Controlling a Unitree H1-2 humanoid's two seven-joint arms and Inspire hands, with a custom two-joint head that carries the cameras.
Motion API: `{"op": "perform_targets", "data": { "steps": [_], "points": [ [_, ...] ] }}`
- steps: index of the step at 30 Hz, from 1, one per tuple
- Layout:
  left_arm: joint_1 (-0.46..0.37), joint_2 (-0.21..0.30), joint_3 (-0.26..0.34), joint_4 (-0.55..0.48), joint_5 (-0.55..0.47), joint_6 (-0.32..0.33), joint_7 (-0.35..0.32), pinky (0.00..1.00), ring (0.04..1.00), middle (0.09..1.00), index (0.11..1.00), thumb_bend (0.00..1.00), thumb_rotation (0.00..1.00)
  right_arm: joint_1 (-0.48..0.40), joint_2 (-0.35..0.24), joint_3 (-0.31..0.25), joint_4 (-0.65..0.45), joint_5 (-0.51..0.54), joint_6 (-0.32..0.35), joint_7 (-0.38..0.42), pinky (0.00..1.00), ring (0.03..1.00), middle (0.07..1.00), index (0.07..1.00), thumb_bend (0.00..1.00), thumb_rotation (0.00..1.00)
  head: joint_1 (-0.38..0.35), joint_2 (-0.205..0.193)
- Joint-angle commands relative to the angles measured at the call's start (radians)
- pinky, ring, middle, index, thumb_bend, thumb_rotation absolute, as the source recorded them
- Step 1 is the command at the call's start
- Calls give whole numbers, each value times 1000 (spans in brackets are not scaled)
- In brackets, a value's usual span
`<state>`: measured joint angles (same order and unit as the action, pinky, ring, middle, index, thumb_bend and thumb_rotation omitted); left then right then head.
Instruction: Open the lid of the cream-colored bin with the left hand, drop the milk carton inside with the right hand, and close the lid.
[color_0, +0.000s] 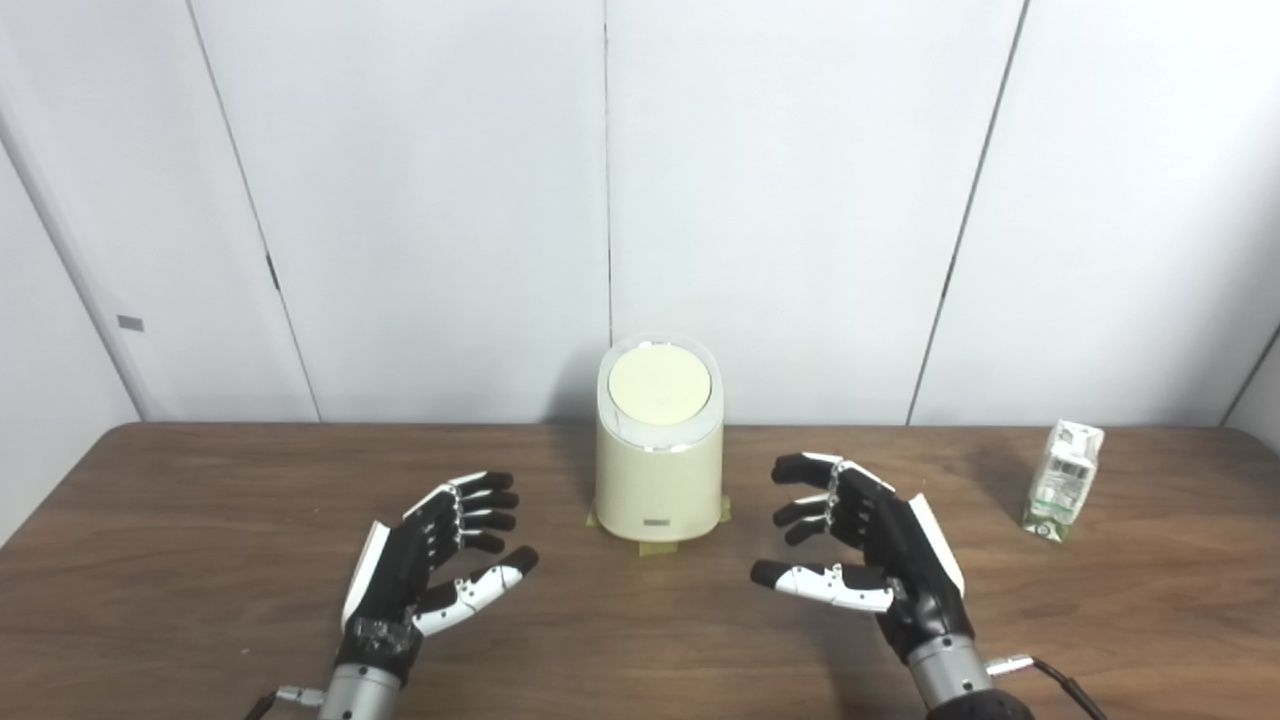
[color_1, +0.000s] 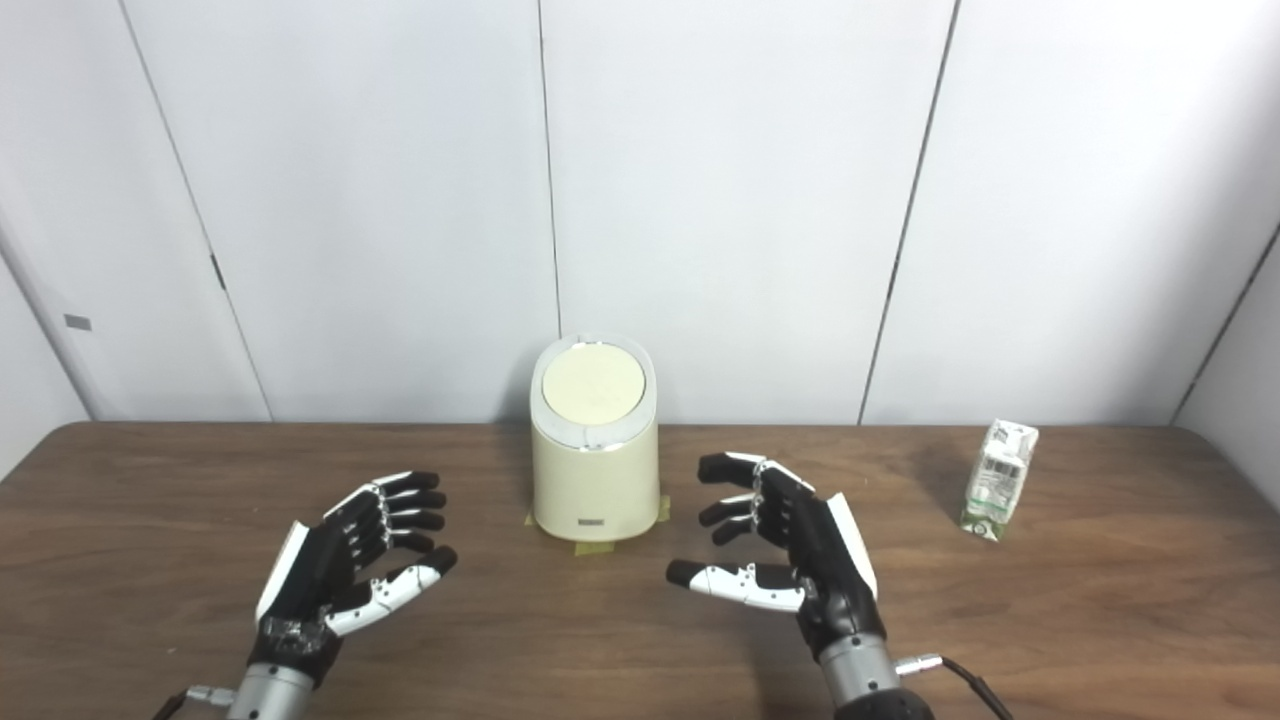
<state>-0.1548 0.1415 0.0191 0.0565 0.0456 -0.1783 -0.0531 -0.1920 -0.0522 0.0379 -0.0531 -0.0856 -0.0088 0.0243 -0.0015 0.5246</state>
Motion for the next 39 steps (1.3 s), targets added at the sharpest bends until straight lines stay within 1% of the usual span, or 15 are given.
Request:
{"op": "perform_targets", "data": {
  "steps": [1,10,14,20,23,25,26,28,29,30,33,35,36,39],
  "points": [
    [-29,6,-1,-20,4,-32,1,607,669,705,730,668,148,-37,4,-1,-16,9,-50,-1,462,559,707,665,681,42,-1,1],
    [-29,8,0,-19,3,-32,0,604,665,705,729,667,145,-36,6,-2,-19,11,-46,-2,468,561,701,662,683,23,-4,1],
    [-31,10,0,-11,-1,-43,-3,604,664,705,730,670,153,-36,4,1,-21,1,-51,-4,477,560,700,661,683,28,-4,0],
    [-31,11,-1,-13,-1,-40,-4,606,665,706,729,665,143,-36,5,2,-26,-1,-46,-4,460,557,704,661,680,26,-2,-2],
    [-36,10,-1,-6,7,-44,0,610,670,705,728,667,160,-40,7,0,-14,6,-52,-4,463,558,701,660,686,38,1,-9],
    [-42,4,-4,-4,10,-44,4,608,671,709,731,671,168,-43,8,0,-1,12,-57,-2,489,566,700,663,688,38,1,-21],
    [-44,1,-5,-4,10,-44,5,607,673,712,732,673,172,-44,8,0,5,14,-60,-1,492,568,701,663,686,33,1,-21],
    [-52,-7,-10,-18,20,-43,11,613,690,726,738,680,182,-46,8,0,17,15,-66,-1,491,571,702,662,685,24,4,-30],
    [-55,-9,-12,-21,25,-43,13,622,708,743,748,688,205,-48,9,0,22,15,-68,-1,489,572,701,661,685,18,6,-32],
    [-61,-12,-15,-31,34,-31,16,625,716,750,753,691,217,-49,9,0,28,16,-73,-1,488,572,700,661,685,16,7,-34],
    [-94,-18,-19,-54,58,21,24,673,791,815,820,748,294,-55,12,-2,40,17,-84,-5,470,565,698,656,685,3,12,-45],
    [-123,-24,-21,-65,80,54,32,739,847,866,875,778,331,-58,14,-3,45,15,-85,-8,477,569,689,657,684,15,13,-51],
    [-138,-27,-21,-68,91,66,36,752,856,874,884,783,339,-60,14,-4,50,15,-89,-8,479,570,688,657,685,17,13,-54],
    [-198,-34,-24,-69,133,109,54,842,908,918,936,807,389,-65,12,-3,67,18,-108,-3,463,562,695,659,680,26,14,-66]
  ]
}}
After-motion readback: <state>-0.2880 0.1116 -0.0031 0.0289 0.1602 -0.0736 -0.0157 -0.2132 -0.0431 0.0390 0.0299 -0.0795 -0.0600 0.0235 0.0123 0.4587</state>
